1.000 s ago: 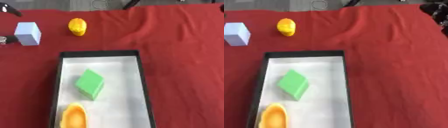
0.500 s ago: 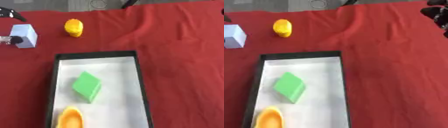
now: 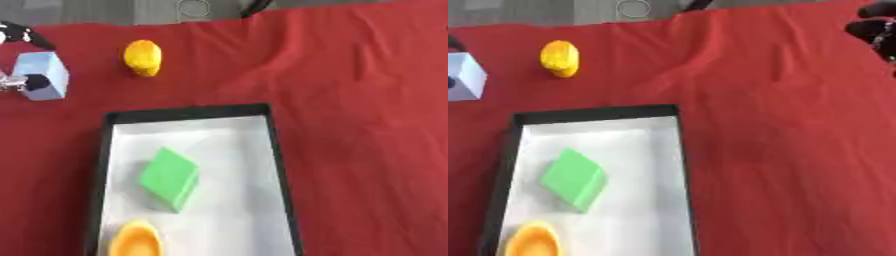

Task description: Pick up objects on the table and place them in the box.

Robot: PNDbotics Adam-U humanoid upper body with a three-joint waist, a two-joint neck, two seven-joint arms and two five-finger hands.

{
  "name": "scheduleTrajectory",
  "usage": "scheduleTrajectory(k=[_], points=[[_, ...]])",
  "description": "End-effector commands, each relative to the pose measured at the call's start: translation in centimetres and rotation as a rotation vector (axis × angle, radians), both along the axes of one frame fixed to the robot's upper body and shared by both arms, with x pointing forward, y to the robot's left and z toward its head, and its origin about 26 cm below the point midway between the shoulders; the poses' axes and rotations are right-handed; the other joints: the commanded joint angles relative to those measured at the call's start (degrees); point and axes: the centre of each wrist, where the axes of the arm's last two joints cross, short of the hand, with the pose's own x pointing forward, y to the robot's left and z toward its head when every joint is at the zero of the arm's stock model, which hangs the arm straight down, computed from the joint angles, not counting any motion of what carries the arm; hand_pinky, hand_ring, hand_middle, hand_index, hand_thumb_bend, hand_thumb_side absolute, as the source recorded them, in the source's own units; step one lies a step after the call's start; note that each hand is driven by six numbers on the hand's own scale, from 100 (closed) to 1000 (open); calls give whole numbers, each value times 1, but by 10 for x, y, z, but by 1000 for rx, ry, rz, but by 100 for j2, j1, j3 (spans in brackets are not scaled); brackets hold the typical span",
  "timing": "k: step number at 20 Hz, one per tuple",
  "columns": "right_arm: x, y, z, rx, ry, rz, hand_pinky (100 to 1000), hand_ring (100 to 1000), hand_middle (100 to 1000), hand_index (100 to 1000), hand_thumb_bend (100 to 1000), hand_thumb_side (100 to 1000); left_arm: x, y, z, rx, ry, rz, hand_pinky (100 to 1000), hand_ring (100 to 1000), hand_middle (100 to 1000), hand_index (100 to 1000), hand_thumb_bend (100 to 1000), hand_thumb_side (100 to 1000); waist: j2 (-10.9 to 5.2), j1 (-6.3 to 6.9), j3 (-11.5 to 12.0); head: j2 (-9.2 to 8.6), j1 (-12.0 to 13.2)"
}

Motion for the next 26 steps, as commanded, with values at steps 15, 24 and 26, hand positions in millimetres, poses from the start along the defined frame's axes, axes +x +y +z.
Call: scheduleTrajectory(k=[15, 24, 26], points=[[0, 0, 2, -36, -3, -23, 989, 758, 705, 856, 100, 652, -11, 19, 18, 361, 87, -142, 947, 884, 798, 894, 492, 622, 40, 59, -64, -135, 109], [0, -1, -2, -48, 9, -38, 989, 756, 703, 855, 100, 661, -13, 22, 21, 341, 75, -135, 931, 861, 779, 882, 472, 532, 74, 76, -94, -158, 112], [0, -1, -3, -50, 11, -42, 989, 755, 702, 855, 100, 661, -15, 21, 27, 311, 54, -155, 932, 855, 775, 883, 449, 529, 71, 69, -83, -127, 111]])
